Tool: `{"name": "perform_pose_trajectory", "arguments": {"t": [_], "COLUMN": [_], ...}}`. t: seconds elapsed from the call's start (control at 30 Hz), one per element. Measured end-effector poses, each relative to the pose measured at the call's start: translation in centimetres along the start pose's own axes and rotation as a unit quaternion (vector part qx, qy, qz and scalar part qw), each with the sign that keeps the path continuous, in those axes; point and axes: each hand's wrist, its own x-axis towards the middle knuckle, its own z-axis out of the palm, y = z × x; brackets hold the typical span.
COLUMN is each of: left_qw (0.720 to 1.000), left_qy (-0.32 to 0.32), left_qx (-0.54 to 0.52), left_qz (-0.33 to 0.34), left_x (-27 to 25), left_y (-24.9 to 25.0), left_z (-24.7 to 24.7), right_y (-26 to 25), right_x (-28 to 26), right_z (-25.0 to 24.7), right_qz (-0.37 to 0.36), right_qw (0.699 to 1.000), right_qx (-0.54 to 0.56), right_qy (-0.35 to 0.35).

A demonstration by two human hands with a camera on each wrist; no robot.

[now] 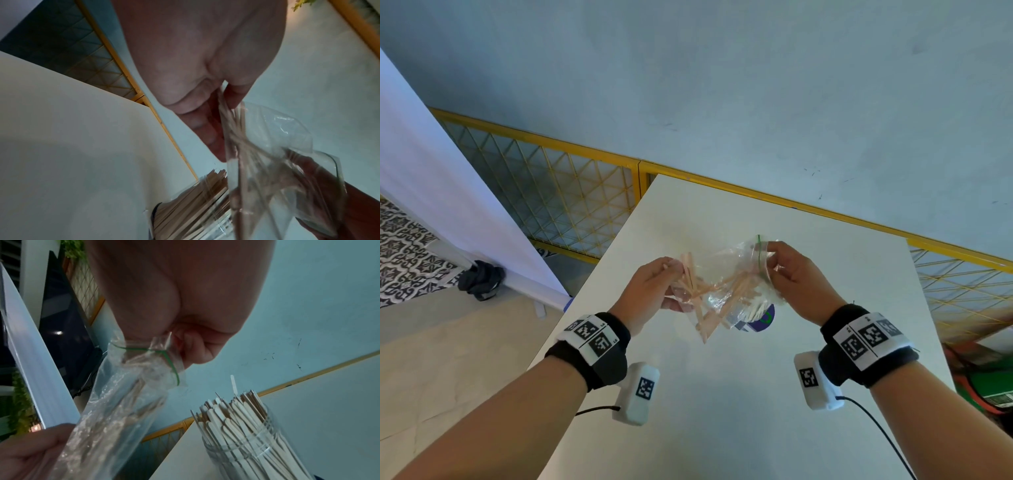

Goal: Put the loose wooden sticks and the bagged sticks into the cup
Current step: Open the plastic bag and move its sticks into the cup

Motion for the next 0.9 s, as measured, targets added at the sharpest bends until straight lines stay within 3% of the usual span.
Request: {"name": "perform_pose_trajectory", "arguments": {"t": [0.13, 0.3, 0.47, 0.73, 0.9], "left_qw": [0.999, 0.998, 0.995, 0.994, 0.995], "left_qy": [0.024, 0.060, 0.082, 0.025, -0.010], "left_qx": [0.022, 0.023, -0.051, -0.104, -0.104], "left_qz": [0.032, 0.022, 0.035, 0.008, -0.001], "left_x": [0.2, 0.4, 0.7, 0.9, 1.0], "left_y": [0.0, -0.6, -0.8, -1.0, -1.4], "left_z": [-0.4, -0.8, -0.5, -0.6, -1.0], "right_y": [-0.4, -0.7, 0.4, 0.3, -0.2], "right_x": [0.2, 0.3, 0.6, 1.1, 1.1], "right_z": [-0.7, -1.3, -0.7, -0.8, -0.9], "right_qz": [0.014, 0.061, 0.028, 0.011, -0.007], "right_qw": [1.000, 0.996, 0.998, 0.998, 0.999], "right_qx": [-0.023, -0.016, -0.001, -0.041, -0.042], "right_qy": [-0.014, -0.055, -0.057, 0.038, 0.023]}}
